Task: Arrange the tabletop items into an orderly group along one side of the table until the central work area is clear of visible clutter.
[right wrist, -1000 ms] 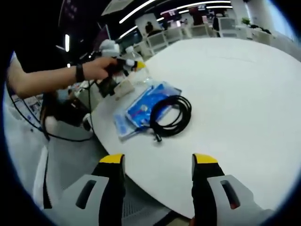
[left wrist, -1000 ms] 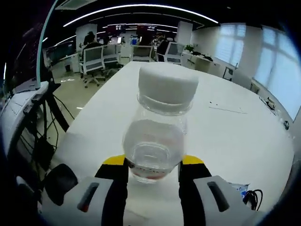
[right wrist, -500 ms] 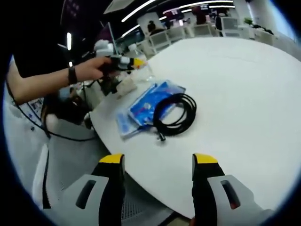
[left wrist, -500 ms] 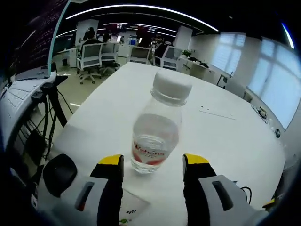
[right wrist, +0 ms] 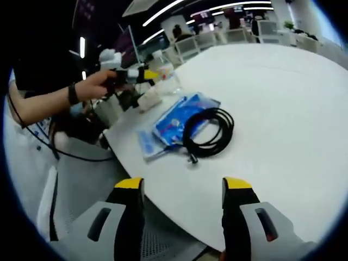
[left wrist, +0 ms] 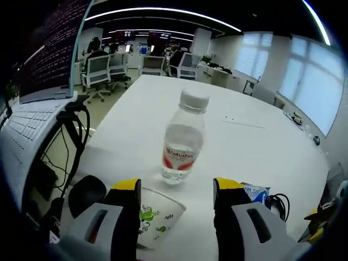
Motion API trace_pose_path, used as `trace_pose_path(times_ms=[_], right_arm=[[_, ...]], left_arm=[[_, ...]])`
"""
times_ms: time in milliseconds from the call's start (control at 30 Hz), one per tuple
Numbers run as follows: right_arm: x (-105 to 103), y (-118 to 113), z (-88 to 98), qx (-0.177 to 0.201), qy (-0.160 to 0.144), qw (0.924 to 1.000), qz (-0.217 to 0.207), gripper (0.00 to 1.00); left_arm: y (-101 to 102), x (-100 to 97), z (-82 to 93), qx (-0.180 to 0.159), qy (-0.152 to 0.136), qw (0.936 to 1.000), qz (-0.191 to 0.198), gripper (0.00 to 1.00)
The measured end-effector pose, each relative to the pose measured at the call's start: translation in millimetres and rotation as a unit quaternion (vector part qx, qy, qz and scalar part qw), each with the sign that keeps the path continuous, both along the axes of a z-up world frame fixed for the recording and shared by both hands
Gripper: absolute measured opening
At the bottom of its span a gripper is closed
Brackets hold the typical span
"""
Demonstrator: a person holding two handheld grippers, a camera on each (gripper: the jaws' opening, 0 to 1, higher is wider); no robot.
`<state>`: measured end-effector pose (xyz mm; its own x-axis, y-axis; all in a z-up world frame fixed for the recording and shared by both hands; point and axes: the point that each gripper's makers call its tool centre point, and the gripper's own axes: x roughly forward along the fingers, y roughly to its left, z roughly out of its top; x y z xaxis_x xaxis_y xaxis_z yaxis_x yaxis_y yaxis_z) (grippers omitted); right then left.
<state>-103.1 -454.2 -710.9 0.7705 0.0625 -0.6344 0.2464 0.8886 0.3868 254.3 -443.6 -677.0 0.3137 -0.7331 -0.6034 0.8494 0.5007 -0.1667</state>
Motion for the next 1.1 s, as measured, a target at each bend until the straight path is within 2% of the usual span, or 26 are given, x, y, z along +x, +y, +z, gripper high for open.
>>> trace_pose_path(times_ms=[67, 100, 167, 533, 800, 1100], right_arm=[[-0.8, 0.3, 1.1, 0.0, -0.002, 1.0, -0.001, 0.56], [-1.1, -0.3, 1.4, -0.001, -0.003, 1.0, -0.002, 0.56], [-1.8, -0.9, 1.8, -0.001, -0.005, 1.0, -0.005, 0.56], [-11.5, -4.7, 3.7, -0.001, -0.012, 0.9996, -0.026, 0.56], [-18.4, -7.0, 5.8, -0.006, -0.008, 0.9994, -0.034, 0.56], [-19.8, -0.7, 7.9, -0.009, -0.003, 0.9993, -0.036, 0.56]], left_arm=[[11.7, -4.4, -1.1, 0.023, -0.015, 0.9995, -0.014, 0.51], [15.1, -10.0, 0.0, 0.028, -0.025, 0.9987, -0.034, 0.52], [24.2, -18.1, 0.3, 0.036, -0.033, 0.9976, -0.049, 0.54], [77.7, -51.4, -20.4, 0.091, -0.039, 0.9914, -0.085, 0.54], [100.2, -65.2, -29.3, 0.099, -0.024, 0.9917, -0.077, 0.52], [111.5, -71.6, -36.8, 0.105, -0.022, 0.9911, -0.079, 0.51]])
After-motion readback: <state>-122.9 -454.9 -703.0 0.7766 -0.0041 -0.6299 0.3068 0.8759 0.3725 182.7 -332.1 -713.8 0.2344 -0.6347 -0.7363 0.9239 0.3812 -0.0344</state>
